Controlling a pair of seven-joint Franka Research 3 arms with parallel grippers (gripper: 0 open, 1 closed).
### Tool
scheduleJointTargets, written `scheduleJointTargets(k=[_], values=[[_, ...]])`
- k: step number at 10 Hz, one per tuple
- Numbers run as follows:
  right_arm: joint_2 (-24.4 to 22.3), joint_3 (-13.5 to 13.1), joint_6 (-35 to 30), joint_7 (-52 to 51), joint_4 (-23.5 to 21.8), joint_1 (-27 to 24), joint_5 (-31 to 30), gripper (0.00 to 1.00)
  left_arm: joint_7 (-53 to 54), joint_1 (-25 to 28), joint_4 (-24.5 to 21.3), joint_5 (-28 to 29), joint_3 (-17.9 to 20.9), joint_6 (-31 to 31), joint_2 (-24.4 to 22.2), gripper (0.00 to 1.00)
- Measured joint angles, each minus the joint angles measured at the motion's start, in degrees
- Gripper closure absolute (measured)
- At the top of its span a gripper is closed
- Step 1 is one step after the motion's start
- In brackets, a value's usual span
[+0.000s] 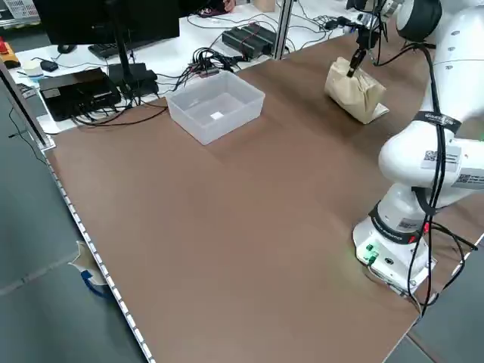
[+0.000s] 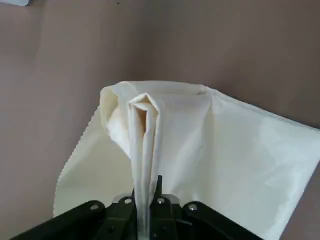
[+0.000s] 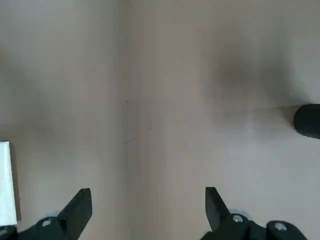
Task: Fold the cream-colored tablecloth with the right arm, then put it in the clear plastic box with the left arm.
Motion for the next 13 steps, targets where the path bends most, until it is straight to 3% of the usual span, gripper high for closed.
scheduleJointTargets(k=[3,9,13], values=[[0.00,-0.01,0.00,0.00,-0.01,-0.01,0.00,0.00,-1.67,-4.00,2.85,0.00,3.06,1.28,3.36,0.93],[0.01,-0.02,0.03,0.00,-0.02,-0.01,0.00,0.00,-6.50,-5.80,3.74,-0.01,3.27,12.54,6.05,0.93],[0.01,-0.03,0.03,0.00,-0.02,-0.02,0.00,0.00,-8.10,-6.04,3.91,-0.01,3.27,14.75,6.77,0.93]])
